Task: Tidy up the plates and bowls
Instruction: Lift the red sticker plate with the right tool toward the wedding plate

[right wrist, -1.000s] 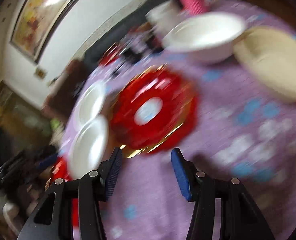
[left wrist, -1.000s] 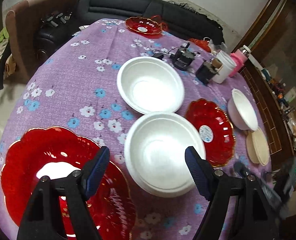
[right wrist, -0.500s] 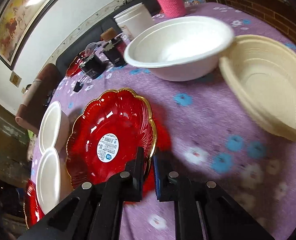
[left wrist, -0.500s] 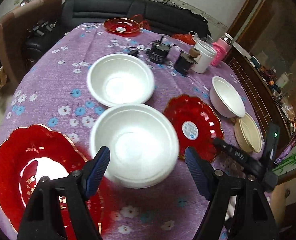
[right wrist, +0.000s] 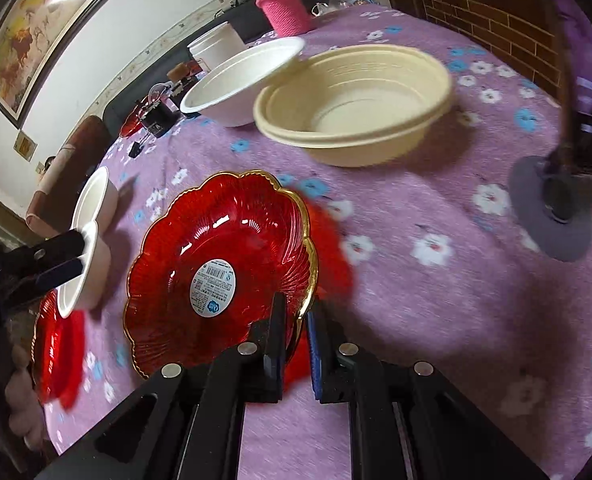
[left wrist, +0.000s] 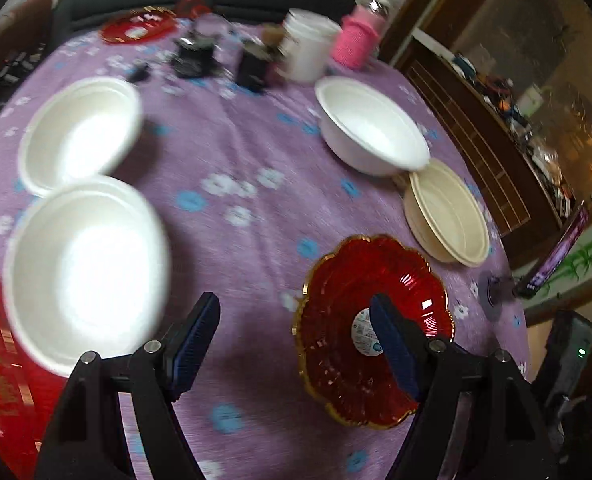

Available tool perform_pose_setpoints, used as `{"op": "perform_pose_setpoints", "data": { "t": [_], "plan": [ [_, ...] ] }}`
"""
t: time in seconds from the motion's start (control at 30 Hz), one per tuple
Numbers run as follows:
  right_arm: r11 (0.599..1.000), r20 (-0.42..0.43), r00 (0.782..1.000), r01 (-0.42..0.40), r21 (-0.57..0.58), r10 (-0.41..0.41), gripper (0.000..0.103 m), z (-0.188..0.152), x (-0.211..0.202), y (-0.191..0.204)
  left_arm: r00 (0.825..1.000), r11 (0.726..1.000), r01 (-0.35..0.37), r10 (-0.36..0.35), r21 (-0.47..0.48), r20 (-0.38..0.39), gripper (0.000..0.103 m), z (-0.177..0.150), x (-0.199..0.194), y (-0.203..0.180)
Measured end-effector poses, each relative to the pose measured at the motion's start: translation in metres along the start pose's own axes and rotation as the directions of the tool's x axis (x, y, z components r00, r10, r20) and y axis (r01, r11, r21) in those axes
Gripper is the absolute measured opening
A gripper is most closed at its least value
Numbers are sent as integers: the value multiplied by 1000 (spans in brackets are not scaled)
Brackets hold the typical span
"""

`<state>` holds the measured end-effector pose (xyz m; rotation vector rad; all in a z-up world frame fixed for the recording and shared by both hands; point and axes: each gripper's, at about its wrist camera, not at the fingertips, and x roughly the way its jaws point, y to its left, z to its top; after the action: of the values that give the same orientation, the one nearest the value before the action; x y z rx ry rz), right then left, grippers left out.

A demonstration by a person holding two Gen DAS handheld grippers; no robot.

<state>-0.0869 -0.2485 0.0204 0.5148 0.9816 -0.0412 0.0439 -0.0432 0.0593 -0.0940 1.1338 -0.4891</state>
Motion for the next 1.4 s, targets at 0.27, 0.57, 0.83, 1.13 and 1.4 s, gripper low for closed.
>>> {"op": "perform_pose_setpoints", "data": {
  "t": [0.27,0.57,0.83,1.13,1.4],
  "plan": [
    [1000,16,1000,-16,-4,16,11,-4,-6,-16,996,999,-40,41,14,-74,76,-12,49,-23],
    [999,25,999,-37,7,37,12,-6,-5,-20,996,995,-72,76,71,-56,28,-20,53,-42],
    [997,46,996,-73,16,72,12,-13,-12,-19,993,989,-114,112,98,20,27,-37,20,-44],
    [990,106,986,-118,-74,125,13,-16,-43,33,985,996,-92,91,5,145,27,-56,-56,-10],
    [951,74,971,-206,-232,228,13,-22,-48,136,954,981,-109,149,-160,260,27,-76,-139,75]
  ]
}}
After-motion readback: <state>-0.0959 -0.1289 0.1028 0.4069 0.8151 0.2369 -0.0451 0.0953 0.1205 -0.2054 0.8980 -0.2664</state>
